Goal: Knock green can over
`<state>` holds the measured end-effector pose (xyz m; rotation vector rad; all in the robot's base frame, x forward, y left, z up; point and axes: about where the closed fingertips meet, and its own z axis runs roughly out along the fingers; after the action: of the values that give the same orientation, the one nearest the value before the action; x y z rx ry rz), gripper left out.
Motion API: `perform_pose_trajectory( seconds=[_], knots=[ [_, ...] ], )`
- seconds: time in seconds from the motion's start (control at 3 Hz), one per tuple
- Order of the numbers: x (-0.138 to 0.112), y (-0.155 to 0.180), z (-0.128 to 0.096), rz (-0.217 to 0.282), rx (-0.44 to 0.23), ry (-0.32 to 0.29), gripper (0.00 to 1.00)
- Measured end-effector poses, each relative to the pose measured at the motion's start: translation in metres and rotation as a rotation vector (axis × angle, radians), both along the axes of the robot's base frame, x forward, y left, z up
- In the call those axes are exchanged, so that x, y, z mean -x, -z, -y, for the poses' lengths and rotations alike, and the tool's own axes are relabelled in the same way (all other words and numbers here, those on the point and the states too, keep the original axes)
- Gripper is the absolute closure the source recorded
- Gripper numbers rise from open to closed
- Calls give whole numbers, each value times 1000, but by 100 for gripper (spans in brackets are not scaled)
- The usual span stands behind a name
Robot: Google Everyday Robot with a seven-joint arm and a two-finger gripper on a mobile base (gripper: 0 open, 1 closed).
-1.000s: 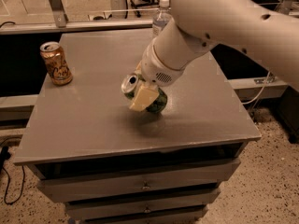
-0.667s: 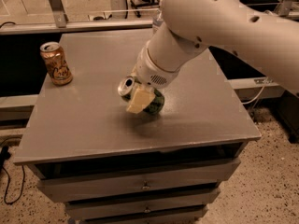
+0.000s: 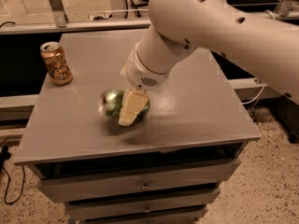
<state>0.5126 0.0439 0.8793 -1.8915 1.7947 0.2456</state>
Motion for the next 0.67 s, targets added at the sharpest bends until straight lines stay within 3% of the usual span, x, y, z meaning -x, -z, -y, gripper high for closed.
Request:
perform_pose_trajectory(
  seconds=[0.67],
  knots=[
    [5,1,-9,-7,-14,-14,0]
  ],
)
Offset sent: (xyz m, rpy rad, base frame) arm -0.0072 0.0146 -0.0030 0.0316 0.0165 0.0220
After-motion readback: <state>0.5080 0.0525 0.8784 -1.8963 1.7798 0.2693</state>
